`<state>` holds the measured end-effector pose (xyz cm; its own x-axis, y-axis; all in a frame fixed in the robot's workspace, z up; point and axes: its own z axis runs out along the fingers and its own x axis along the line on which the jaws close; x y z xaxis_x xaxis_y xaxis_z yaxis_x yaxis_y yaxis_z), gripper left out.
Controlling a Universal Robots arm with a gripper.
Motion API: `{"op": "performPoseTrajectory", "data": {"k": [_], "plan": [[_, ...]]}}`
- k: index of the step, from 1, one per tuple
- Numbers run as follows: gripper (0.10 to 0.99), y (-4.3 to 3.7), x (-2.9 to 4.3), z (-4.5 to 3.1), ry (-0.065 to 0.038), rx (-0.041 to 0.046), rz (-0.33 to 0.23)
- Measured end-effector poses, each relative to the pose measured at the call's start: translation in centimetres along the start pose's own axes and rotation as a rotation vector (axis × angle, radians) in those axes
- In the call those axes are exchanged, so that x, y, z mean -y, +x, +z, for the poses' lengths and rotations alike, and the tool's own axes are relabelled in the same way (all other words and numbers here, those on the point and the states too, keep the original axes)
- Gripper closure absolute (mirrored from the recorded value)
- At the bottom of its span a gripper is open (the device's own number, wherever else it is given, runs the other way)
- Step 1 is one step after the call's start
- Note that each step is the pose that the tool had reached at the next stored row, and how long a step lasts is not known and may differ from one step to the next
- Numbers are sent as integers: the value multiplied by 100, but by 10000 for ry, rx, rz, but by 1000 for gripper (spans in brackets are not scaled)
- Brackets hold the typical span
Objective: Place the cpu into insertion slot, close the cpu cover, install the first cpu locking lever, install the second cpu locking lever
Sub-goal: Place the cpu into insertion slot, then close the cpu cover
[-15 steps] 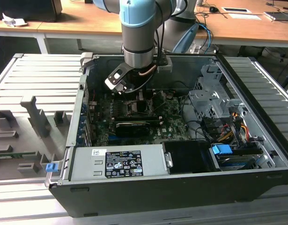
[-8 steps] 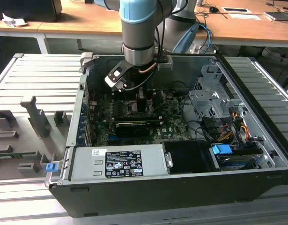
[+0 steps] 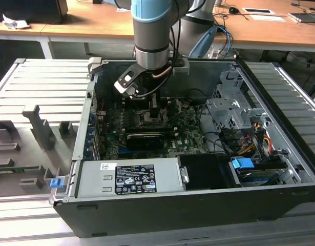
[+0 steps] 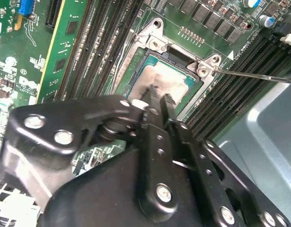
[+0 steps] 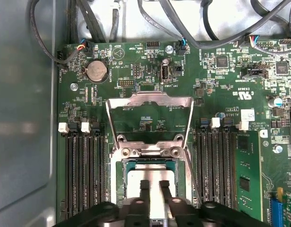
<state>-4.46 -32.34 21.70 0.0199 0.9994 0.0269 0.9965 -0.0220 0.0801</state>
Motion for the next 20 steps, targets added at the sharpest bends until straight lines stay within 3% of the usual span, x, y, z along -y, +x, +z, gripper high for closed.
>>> {"op": "performPoseTrajectory", "data": {"k": [2,10,14,20], "plan": [[980,1,-1,-18,4,2,2],[980,2,-4,-47,22,6,1],[980,1,-63,-43,51,8,2],[980,0,-74,-45,57,7,3]]}}
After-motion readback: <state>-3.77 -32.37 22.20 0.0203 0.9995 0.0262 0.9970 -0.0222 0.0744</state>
